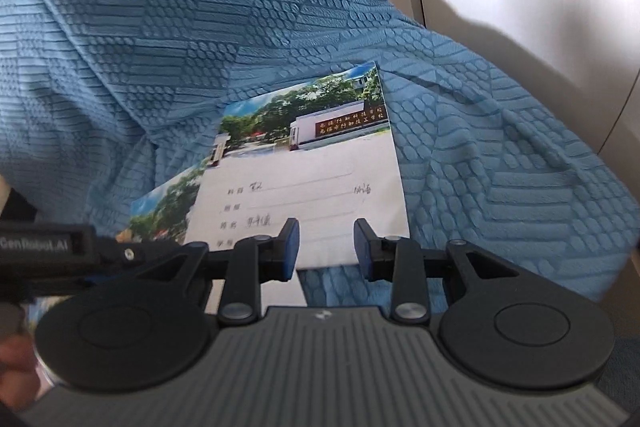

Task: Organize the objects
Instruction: 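Move both open grippers toward the loose photo form cards on the seat, then close the left gripper on a photo form card while the right gripper closes on another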

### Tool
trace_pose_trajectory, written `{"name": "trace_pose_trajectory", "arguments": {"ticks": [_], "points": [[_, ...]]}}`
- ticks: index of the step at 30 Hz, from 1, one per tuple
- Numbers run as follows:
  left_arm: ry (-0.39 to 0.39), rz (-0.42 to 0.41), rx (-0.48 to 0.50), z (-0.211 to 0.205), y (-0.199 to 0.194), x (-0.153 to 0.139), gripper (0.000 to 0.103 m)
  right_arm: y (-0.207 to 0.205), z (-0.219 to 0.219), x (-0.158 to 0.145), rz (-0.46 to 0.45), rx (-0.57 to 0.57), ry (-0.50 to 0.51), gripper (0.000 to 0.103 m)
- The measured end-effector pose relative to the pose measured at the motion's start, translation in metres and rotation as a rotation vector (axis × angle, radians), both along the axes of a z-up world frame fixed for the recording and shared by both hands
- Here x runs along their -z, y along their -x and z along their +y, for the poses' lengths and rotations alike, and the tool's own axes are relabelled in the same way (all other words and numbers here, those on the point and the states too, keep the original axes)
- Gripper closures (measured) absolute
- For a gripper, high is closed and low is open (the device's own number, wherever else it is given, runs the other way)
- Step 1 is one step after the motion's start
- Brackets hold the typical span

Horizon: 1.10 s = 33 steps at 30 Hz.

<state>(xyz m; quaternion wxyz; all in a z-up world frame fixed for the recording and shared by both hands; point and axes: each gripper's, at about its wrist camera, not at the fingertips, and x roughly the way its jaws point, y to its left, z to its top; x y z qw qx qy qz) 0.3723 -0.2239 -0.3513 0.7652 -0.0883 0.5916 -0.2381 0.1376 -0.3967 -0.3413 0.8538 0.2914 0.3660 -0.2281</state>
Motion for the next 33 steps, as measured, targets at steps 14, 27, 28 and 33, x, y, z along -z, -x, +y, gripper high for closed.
{"name": "trace_pose_trajectory", "arguments": {"ticks": [14,27,28,33], "points": [[0.054,0.007,0.033,-0.01,-0.014,0.014,0.078,0.001,-0.006,0.011,-0.012,0.008,-0.015,0.073],[0.104,-0.082,0.0,-0.017,-0.009,-0.007,0.098,0.019,-0.023,0.005,-0.161,0.082,-0.242,0.068],[0.107,-0.085,-0.005,-0.018,-0.008,-0.008,0.099,0.02,-0.023,0.002,-0.173,0.086,-0.263,0.068],[0.125,-0.094,-0.027,-0.018,-0.005,-0.016,0.1,0.026,-0.017,0.001,-0.26,0.127,-0.487,0.043]]}}
